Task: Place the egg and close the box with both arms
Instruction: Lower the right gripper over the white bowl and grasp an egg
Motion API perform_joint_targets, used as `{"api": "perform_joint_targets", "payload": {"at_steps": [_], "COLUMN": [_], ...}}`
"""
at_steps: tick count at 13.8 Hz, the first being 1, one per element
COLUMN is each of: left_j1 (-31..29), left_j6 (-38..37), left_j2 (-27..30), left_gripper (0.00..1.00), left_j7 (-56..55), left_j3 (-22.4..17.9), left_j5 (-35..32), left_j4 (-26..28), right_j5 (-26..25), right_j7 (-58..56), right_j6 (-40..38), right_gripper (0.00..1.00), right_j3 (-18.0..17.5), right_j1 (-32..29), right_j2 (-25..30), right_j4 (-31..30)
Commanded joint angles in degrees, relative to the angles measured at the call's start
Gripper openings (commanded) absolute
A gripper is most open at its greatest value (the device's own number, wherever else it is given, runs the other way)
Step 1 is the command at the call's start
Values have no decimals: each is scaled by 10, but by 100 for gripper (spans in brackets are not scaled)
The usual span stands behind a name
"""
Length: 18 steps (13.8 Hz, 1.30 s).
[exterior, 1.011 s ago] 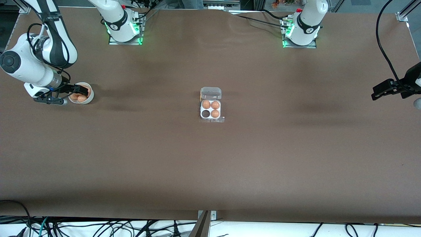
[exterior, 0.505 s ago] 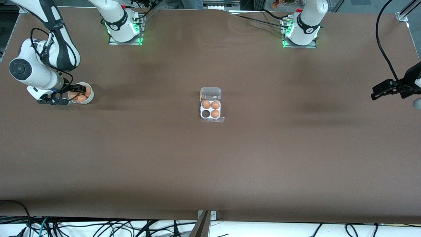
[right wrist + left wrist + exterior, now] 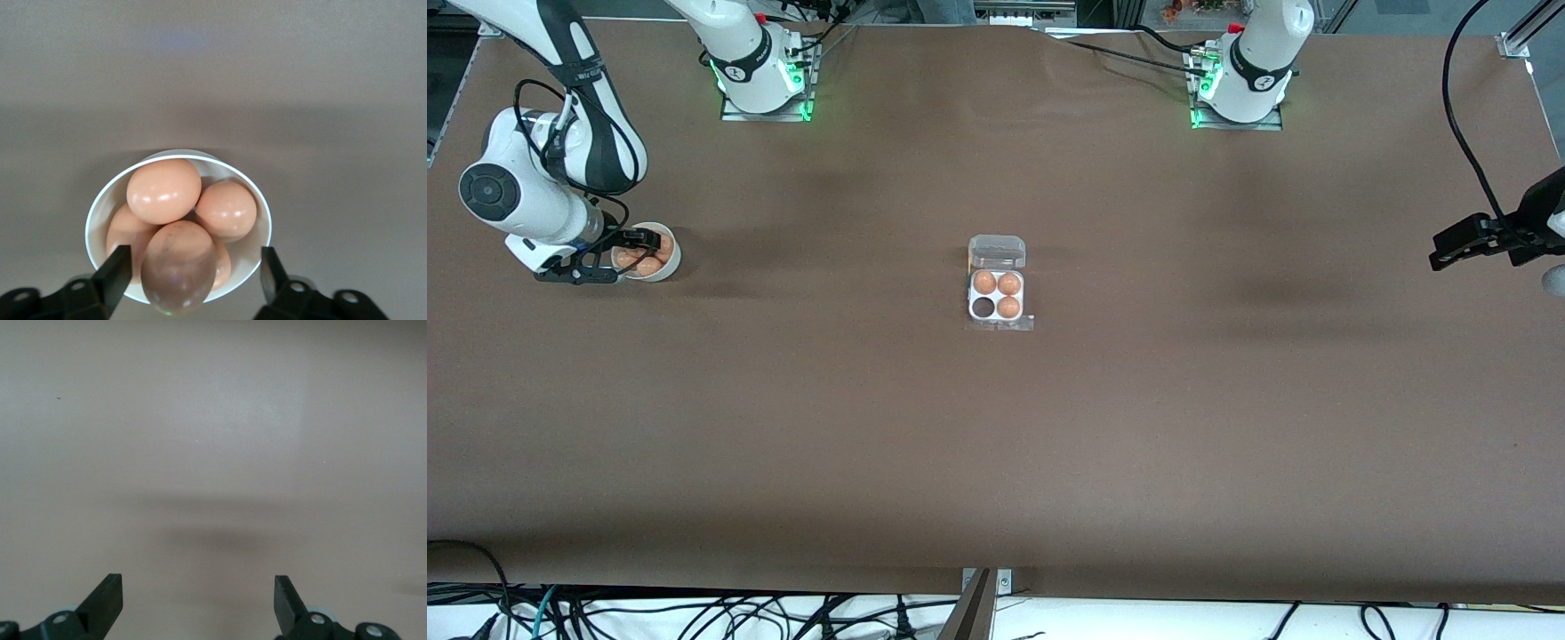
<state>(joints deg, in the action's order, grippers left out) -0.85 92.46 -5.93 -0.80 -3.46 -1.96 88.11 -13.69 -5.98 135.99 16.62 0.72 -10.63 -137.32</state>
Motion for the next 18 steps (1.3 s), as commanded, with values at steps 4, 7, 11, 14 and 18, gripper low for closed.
{"api": "perform_joint_targets", "payload": {"at_steps": [4, 7, 11, 14, 18], "left_j1": [-2, -2, -2, -2, -2], "left_j6": [-9, -9, -9, -9, -9], "left_j2": [-6, -6, -6, -6, -6], "left_gripper": [100, 100, 100, 100, 100], "left_j7": [12, 12, 12, 12, 12], "left_j3": [2, 2, 2, 2, 2], "left_j5": [-8, -8, -8, -8, -8], "left_j4": [-15, -15, -14, -15, -14], "right_j5": [-8, -6, -5, -4, 1], "right_j7": [-1, 1, 1, 3, 3], "right_j6": [-15, -15, -15, -16, -43], "right_gripper": [69, 63, 53, 47, 43], "right_j3": [-2, -3, -3, -3, -4], "right_j1": [2, 3, 4, 4, 5], "right_j2": [6, 6, 6, 6, 6], "right_j4": [-3, -1, -1, 0, 13]}}
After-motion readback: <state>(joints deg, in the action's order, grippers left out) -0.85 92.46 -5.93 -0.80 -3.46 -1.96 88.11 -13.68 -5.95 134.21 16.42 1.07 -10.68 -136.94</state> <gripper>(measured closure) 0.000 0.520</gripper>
